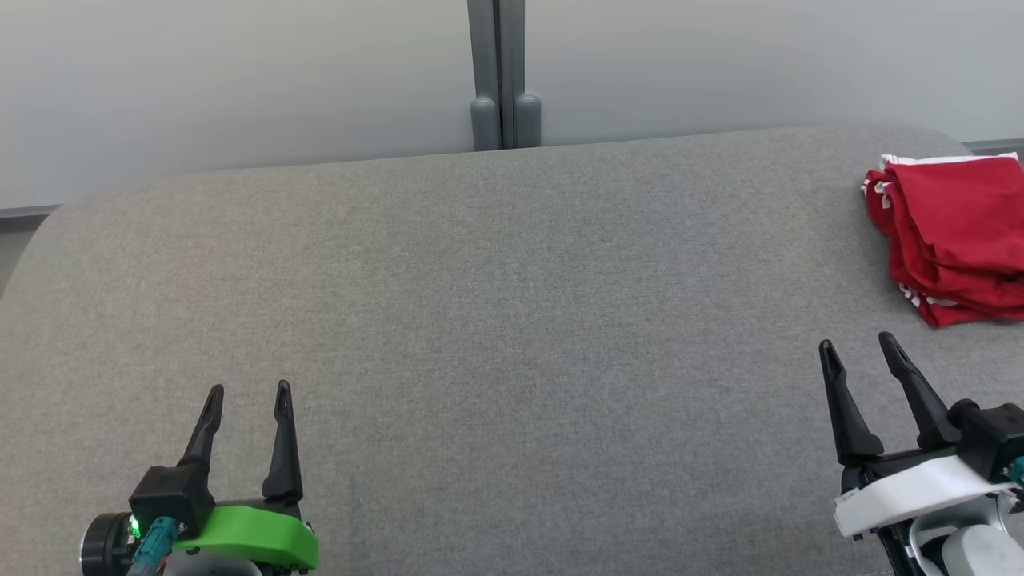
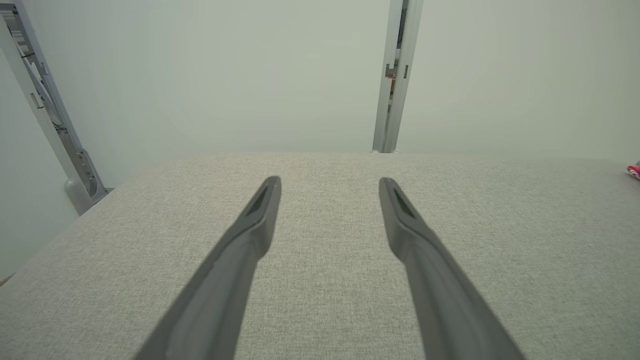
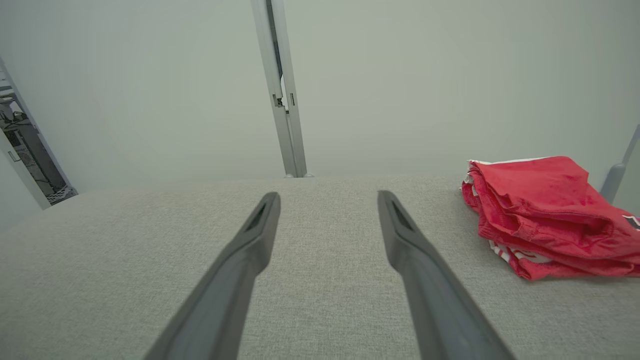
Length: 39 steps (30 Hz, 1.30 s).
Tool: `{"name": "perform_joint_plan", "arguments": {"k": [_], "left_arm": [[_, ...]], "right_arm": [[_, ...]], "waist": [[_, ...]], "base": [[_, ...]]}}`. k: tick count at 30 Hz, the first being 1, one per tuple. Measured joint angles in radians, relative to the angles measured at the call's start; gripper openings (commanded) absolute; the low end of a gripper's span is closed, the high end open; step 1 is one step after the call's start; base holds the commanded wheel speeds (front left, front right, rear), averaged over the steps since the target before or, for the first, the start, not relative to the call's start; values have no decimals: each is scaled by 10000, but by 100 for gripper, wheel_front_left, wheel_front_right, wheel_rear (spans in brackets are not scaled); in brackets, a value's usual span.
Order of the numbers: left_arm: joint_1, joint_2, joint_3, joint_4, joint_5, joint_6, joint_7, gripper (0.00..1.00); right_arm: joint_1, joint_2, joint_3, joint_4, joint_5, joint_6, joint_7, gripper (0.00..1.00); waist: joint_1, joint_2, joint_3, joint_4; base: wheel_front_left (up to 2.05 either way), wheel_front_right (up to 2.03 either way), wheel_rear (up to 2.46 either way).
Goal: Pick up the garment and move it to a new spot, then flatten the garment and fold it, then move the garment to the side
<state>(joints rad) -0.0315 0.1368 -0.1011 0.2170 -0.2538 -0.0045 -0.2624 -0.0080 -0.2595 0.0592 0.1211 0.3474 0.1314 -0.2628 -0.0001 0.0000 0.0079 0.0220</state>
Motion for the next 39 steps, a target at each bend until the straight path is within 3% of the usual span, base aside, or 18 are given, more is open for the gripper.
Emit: {"name": "perform_joint_plan", "arguments": {"k": [18, 19, 26, 39], "left_arm": [[14, 15, 42, 65, -286, -128, 0, 100], [16, 15, 50, 46, -318, -128, 0, 0], [150, -167, 23, 575, -598, -132, 180, 0], [135, -280, 391, 558, -2978, -313, 832, 0]], "right_arm": [[252, 265, -203, -163, -157, 0, 48, 100], [259, 268, -203, -163, -157, 0, 48, 0], [468, 581, -94, 351, 82, 2, 157, 0], [359, 811, -332, 508, 2414, 2, 779, 0]], "waist": [[0, 0, -149, 29], [0, 0, -149, 33], [0, 0, -148, 30], [0, 0, -136, 0]], "base": [[0, 0, 0], [0, 0, 0], [0, 0, 0], [0, 0, 0]]}}
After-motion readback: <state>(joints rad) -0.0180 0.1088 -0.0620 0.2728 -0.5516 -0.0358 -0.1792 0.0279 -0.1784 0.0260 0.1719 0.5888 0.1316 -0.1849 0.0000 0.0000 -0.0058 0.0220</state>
